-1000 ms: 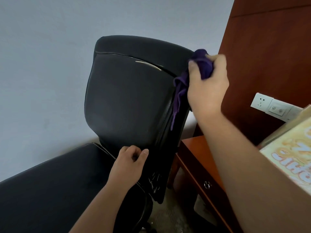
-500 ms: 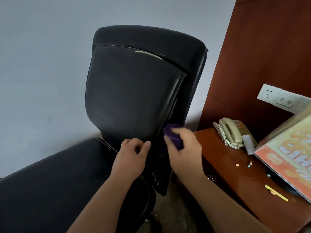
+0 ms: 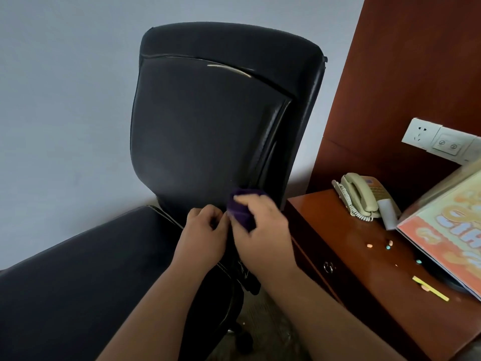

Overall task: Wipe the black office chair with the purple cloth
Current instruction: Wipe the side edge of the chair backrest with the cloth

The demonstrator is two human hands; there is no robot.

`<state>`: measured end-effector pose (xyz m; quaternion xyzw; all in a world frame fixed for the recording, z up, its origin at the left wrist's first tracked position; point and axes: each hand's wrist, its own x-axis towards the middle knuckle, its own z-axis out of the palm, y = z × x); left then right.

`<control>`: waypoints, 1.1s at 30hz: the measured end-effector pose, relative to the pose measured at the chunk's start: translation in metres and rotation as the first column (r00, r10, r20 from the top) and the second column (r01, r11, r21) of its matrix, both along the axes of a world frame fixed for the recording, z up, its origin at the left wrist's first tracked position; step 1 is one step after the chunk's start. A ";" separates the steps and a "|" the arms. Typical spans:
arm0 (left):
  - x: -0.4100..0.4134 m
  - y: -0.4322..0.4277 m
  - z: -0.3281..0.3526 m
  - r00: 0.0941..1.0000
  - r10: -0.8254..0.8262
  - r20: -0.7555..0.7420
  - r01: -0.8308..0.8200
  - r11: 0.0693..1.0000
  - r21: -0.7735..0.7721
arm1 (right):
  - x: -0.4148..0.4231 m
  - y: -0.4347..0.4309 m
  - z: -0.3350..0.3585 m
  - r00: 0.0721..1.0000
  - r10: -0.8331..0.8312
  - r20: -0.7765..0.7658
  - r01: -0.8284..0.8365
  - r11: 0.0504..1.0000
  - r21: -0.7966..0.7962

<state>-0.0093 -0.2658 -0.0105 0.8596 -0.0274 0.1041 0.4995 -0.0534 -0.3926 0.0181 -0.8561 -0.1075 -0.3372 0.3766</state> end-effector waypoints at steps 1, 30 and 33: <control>0.000 0.000 -0.001 1.000 0.012 0.017 -0.012 1.000 0.009 | 0.002 -0.001 0.011 0.999 -0.026 0.027 0.025 0.998 0.056; -0.005 0.009 0.003 0.992 -0.119 -0.041 0.123 0.985 0.121 | 0.001 -0.034 -0.049 0.975 -0.161 0.151 0.129 0.971 0.203; -0.003 0.011 0.004 0.987 -0.156 -0.024 0.158 0.979 0.130 | 0.000 -0.013 -0.042 0.990 -0.118 0.081 0.095 0.965 0.245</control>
